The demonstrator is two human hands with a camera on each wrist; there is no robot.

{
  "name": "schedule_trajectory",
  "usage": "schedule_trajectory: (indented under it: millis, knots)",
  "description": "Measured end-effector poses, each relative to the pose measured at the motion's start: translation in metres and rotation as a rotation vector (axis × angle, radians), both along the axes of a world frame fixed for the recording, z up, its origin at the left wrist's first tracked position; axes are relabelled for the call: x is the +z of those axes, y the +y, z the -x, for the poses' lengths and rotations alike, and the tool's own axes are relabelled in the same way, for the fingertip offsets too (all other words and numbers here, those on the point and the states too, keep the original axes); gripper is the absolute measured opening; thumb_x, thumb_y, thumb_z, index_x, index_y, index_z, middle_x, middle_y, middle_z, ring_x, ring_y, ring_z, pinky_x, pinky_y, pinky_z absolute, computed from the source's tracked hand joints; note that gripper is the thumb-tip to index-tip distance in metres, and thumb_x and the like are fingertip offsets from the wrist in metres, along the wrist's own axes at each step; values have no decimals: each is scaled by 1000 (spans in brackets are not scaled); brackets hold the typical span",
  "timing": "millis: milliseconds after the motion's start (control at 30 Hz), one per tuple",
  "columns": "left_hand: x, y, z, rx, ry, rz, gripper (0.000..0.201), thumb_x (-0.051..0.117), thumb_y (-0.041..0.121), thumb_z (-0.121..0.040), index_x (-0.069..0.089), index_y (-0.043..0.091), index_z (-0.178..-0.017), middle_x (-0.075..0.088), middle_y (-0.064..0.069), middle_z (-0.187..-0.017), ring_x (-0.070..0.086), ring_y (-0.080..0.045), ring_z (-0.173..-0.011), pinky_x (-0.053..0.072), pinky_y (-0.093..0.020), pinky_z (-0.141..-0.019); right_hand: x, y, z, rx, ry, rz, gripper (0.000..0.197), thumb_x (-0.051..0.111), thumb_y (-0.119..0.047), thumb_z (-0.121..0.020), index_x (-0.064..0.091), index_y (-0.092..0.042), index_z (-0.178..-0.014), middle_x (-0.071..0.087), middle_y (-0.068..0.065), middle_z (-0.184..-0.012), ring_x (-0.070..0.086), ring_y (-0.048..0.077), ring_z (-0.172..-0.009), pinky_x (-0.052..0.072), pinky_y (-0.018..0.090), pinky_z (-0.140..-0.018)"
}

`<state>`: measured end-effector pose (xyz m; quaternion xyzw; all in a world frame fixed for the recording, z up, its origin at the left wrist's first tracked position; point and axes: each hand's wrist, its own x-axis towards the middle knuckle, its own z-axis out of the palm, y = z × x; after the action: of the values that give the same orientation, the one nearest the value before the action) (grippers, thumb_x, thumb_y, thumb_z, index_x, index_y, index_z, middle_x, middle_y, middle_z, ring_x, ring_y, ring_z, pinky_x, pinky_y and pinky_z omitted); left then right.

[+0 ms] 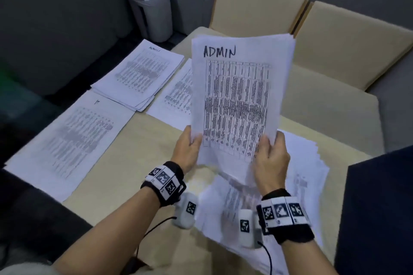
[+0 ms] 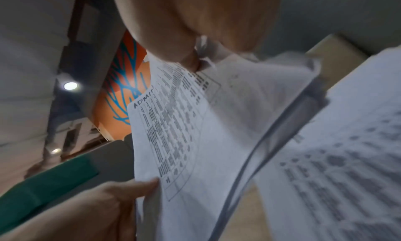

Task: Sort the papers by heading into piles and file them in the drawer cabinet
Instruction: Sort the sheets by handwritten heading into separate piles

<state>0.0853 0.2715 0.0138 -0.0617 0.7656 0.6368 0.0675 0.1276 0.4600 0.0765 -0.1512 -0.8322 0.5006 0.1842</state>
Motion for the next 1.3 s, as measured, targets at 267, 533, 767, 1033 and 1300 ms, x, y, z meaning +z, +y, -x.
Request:
schedule_trajectory:
  millis: [267, 533, 767, 1033, 1300]
  knots:
    - [20, -160, 79, 236, -32, 134, 11, 52, 14, -97, 59, 21, -102, 69, -17, -103, 67, -38, -93, 55, -55, -83, -53, -58, 37, 244, -401, 289, 22, 51, -38, -101, 59, -19, -94, 69, 0, -85, 66, 14, -73, 54, 32, -71]
    - [23, -303, 209, 289, -103, 392, 14, 57, 15, -87, 61, 2, -90, 63, -11, -82, 59, -22, -73, 53, -44, -70, -110, -89, 46, 381, -899, -77, 17, 62, -35, -94, 61, -18, -90, 68, -2, -89, 63, 20, -88, 49, 33, -83]
    - [-44, -346, 300, 187, -259, 491, 10, 58, 19, -86, 67, 19, -91, 72, -10, -94, 69, -34, -90, 58, -46, -83, -112, -94, 61, 231, -988, -19, 28, 69, -42, -88, 67, -15, -81, 73, -1, -74, 69, 20, -77, 55, 39, -83]
    - [-57, -328, 311, 223, -169, 924, 37, 66, 14, -84, 54, 11, -119, 51, -17, -123, 52, -37, -110, 44, -45, -93, -96, -97, 85, 149, -953, 95, 25, 68, -26, -92, 61, -10, -74, 67, 3, -69, 58, 14, -56, 46, 27, -60]
    - [-22, -233, 268, 230, 98, 784, 36, 62, 11, -85, 49, 5, -118, 49, -15, -122, 50, -33, -109, 41, -44, -93, -75, -43, 63, -138, -687, -30, 14, 61, -18, -94, 67, -17, -81, 72, 3, -80, 68, 26, -82, 54, 42, -78]
